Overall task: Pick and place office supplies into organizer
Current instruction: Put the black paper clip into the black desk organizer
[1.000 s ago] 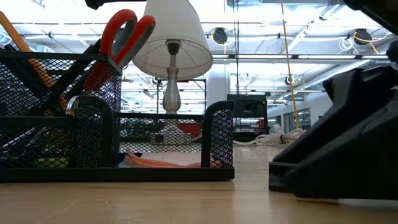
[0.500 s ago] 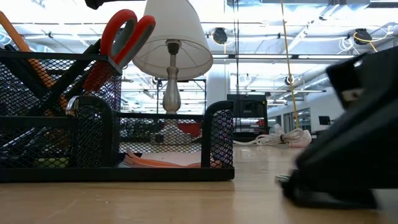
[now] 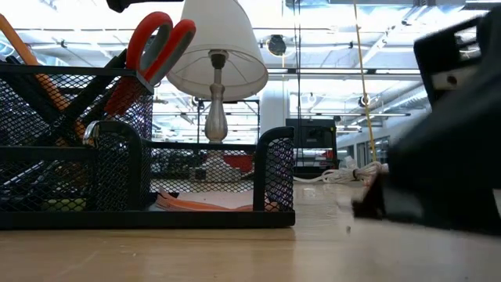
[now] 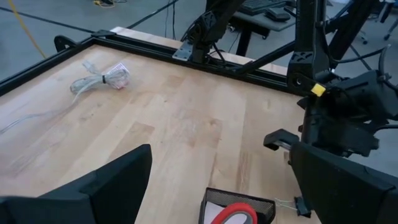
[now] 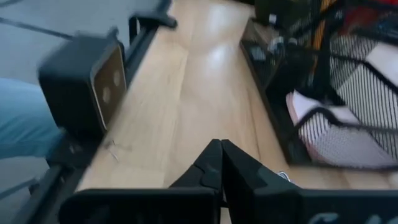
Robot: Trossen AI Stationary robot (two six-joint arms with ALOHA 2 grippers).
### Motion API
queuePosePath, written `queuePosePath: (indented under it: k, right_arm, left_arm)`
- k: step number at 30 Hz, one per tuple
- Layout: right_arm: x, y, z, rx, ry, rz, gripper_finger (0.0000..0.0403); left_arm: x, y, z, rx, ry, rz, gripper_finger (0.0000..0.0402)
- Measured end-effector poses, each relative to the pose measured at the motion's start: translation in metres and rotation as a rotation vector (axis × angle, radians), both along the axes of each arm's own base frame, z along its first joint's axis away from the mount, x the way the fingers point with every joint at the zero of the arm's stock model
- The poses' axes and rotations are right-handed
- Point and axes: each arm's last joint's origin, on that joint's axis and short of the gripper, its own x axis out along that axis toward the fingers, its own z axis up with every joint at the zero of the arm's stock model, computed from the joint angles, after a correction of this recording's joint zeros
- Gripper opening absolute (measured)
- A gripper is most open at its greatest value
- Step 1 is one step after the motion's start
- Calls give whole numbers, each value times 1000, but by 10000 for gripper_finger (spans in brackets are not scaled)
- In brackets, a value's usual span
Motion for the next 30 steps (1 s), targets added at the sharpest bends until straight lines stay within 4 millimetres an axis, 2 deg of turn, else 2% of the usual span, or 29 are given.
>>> queuePosePath:
  k: [10, 14, 25, 30]
  right_arm:
    - [5, 2, 10, 6, -76, 26, 1]
    - [10, 4, 18, 37, -127, 87, 1]
    - [44, 3, 46, -14, -208, 191, 0]
    - [62, -7, 55, -16, -227, 227, 0]
  left_arm:
    - [0, 0, 0, -1, 1, -5, 386]
    - [0, 0, 0, 5, 2, -8, 386]
    - [0, 0, 0, 22, 5, -15, 386]
    - [0, 0, 0, 20, 3, -14, 386]
